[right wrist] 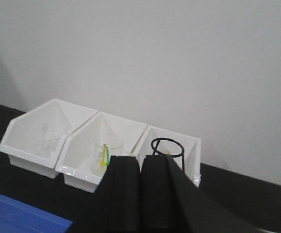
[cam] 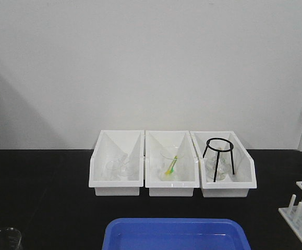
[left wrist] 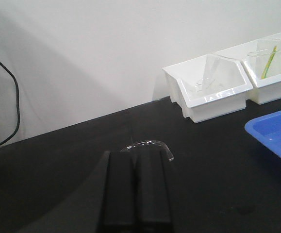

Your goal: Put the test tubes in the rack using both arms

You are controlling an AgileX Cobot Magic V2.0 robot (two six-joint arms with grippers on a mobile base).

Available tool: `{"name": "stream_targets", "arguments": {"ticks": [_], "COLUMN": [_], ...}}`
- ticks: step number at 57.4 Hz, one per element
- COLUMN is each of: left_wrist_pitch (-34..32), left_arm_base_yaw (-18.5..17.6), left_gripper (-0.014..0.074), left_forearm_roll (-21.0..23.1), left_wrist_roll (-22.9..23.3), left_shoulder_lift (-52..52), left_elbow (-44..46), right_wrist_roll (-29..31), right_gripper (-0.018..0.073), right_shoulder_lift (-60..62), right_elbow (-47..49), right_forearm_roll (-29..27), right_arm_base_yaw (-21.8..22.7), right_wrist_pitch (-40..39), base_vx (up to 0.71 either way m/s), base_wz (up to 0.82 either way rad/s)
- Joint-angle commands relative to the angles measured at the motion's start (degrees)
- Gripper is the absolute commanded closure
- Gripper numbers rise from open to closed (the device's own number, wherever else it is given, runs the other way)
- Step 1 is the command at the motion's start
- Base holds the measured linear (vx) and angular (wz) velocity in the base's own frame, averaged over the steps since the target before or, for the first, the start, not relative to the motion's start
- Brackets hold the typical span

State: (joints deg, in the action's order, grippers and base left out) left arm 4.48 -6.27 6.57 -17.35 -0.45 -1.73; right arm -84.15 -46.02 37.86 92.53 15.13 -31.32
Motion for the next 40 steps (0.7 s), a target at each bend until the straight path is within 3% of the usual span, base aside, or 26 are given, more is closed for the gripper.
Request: {"name": "stream_targets", "arguments": {"ticks": [1,2,8,17,20,29,40], "left_wrist_pitch": [-4.48,-4.48,-4.48,-4.48,-4.48,-4.48,-4.48], "left_arm_base_yaw": [0.07,0.07,0.07,0.07,0.07,0.07,0.07], "left_gripper": [0.0611,0.0611,0.0611,0.0611,0.0611,0.0611,0.0611], "left_forearm_roll": [0.55,0.55,0.55,0.55,0.55,0.55,0.55], "left_wrist_roll": [0.02,0.02,0.02,0.02,0.02,0.02,0.02], "left_shoulder_lift": [-1.18,-1.18,-1.18,-1.18,-1.18,-1.18,-1.18], "left_elbow": [-1.52,-1.52,-1.52,-1.52,-1.52,-1.52,-1.52], "right_wrist_roll": [5.27,8.10,26.90,53.18,62.96,79.43,83.69], "right_gripper": [0.0567,0.0567,0.0567,0.0567,0.0567,0.0567,0.0567], "right_shoulder_lift": [-0.15,-0.15,0.26,4.60,6.91,17.26,33.72], "right_elbow": [-0.84,-1.10,-5.43,-11.52,-12.92,-17.44,-29.45], "right_forearm_roll": [-10.34,-11.33,-30.41,-64.65,-70.88,-78.78,-85.29], "right_arm_base_yaw": [0.41,0.41,0.41,0.37,-0.15,-5.55,-12.82], "right_wrist_pitch": [1.15,1.34,3.18,10.64,14.41,26.55,30.12], "base_vx": [0.00,0.00,0.00,0.00,0.00,0.00,0.00], "base_wz": [0.00,0.00,0.00,0.00,0.00,0.00,0.00]}}
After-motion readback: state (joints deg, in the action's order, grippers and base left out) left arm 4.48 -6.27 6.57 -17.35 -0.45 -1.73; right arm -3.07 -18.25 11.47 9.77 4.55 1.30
